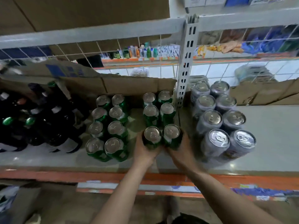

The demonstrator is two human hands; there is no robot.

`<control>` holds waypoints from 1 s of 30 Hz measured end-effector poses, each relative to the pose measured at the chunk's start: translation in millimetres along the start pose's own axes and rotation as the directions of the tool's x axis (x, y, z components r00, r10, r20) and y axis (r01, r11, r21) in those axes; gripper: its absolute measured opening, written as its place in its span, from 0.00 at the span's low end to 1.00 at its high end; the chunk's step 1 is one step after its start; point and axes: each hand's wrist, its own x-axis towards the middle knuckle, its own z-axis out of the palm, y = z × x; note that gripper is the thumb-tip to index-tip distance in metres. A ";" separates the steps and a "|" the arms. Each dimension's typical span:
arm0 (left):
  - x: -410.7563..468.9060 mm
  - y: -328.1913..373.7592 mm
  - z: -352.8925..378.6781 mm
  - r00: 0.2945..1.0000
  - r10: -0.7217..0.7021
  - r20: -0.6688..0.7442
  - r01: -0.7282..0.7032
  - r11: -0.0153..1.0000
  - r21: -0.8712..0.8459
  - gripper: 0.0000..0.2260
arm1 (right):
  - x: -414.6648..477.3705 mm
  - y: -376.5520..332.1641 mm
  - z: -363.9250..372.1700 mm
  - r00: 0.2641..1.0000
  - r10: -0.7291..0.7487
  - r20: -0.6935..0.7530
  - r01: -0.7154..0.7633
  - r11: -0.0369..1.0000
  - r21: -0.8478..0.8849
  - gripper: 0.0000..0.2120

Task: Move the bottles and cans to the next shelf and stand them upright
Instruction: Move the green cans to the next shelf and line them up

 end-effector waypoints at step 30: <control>-14.4 179.2 -44.0 0.739 0.603 0.301 -0.588 0.795 -0.148 0.28 | -49.3 -134.3 -135.1 0.900 -0.241 -0.364 0.184 0.966 -0.184 0.31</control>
